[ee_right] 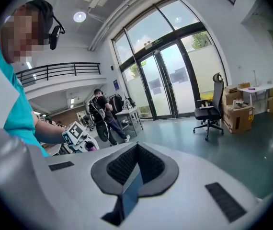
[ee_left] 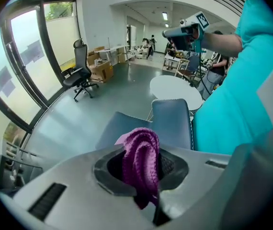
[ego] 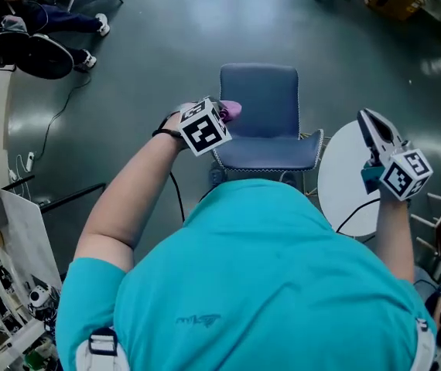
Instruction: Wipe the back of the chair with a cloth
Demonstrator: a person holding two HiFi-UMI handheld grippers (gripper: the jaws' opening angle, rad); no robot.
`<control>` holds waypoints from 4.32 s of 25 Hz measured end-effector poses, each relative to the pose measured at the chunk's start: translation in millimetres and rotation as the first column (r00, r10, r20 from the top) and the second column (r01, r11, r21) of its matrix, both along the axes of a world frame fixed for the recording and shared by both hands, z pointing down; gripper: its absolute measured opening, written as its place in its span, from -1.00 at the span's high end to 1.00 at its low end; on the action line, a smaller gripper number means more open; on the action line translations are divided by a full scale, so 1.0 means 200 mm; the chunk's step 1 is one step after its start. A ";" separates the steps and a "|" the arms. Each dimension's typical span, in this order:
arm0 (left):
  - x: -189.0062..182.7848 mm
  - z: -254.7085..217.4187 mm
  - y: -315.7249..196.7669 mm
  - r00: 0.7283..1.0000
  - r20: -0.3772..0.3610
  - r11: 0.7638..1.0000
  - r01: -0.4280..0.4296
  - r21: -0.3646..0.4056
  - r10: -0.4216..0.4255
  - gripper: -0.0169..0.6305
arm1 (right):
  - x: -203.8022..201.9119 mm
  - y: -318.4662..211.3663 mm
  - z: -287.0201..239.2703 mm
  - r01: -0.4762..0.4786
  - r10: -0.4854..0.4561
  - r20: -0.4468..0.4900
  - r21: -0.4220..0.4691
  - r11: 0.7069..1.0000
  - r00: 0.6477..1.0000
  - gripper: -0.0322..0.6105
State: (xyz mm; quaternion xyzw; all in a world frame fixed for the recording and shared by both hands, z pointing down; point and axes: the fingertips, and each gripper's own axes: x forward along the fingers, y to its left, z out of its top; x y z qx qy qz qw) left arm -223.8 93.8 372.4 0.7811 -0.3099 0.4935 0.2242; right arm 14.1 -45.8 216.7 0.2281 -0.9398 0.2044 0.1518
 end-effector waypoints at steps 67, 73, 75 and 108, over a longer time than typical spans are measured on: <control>-0.12 1.15 0.40 0.918 0.035 0.478 -0.172 -0.861 0.395 0.77 | 0.43 -0.14 0.85 -0.049 0.040 -0.042 -0.248 0.968 0.998 0.92; -0.07 1.16 0.41 0.928 0.039 0.487 -0.158 -0.859 0.370 0.77 | 0.45 -0.13 0.86 -0.057 0.049 -0.039 -0.247 0.967 0.998 0.92; -0.04 1.16 0.41 0.935 0.031 0.489 -0.156 -0.858 0.353 0.77 | 0.45 -0.13 0.86 -0.057 0.049 -0.040 -0.246 0.968 0.998 0.92; 0.27 1.20 0.35 0.964 0.052 0.599 -0.118 -0.792 0.260 0.77 | 0.55 -0.11 0.86 -0.074 0.067 -0.039 -0.233 0.970 0.997 0.92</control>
